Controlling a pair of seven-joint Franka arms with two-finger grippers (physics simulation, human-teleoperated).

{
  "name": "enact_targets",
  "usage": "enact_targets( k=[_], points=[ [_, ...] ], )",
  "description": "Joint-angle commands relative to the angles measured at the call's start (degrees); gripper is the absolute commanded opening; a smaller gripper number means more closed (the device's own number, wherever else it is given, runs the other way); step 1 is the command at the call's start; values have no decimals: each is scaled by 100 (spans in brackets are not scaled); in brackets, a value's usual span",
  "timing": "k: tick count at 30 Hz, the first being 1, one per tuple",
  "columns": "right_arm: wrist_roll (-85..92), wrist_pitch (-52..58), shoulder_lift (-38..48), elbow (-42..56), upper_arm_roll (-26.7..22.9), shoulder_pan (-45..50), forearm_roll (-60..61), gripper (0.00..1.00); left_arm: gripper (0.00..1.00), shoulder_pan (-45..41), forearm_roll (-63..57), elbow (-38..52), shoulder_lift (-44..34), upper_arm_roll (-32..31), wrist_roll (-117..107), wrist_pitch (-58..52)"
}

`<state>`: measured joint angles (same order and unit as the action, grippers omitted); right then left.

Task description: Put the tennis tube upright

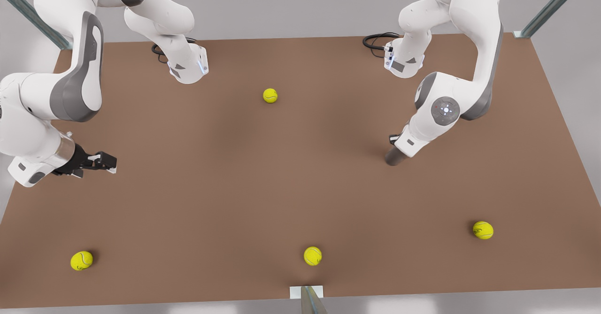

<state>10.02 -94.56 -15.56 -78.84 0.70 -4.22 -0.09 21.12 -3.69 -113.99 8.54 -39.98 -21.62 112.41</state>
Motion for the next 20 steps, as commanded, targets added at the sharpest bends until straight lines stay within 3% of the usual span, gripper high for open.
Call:
enact_targets(
  k=[1,3,9,13,14,15,16,17,20],
  points=[
    [0,-1,0,0,0,0,0,100,74,-12,18,0,-1,-1,0,0],
    [0,8,0,18,0,0,0,100,99,-3,18,18,-19,-1,0,-9],
    [-9,-1,0,18,0,26,-26,100,99,6,18,1098,-63,-19,-44,-1555],
    [-9,-18,0,18,0,35,-35,100,99,68,97,2356,-239,34,-61,-3217],
    [-9,-27,0,18,0,35,-35,100,99,-552,62,2347,-379,601,-167,-3356],
    [-9,-27,0,18,0,35,-44,100,99,-2388,271,2268,-721,2612,-141,-3498],
    [-9,-27,0,18,0,35,-35,100,99,-2534,361,1944,-1028,2785,-123,-3454],
    [-9,-27,0,18,0,35,-44,100,99,-2464,361,1012,-1732,2785,-105,-2945],
    [0,-18,0,18,0,9,-44,100,99,-2473,361,1107,-1715,2785,105,-3023]
  ],
)
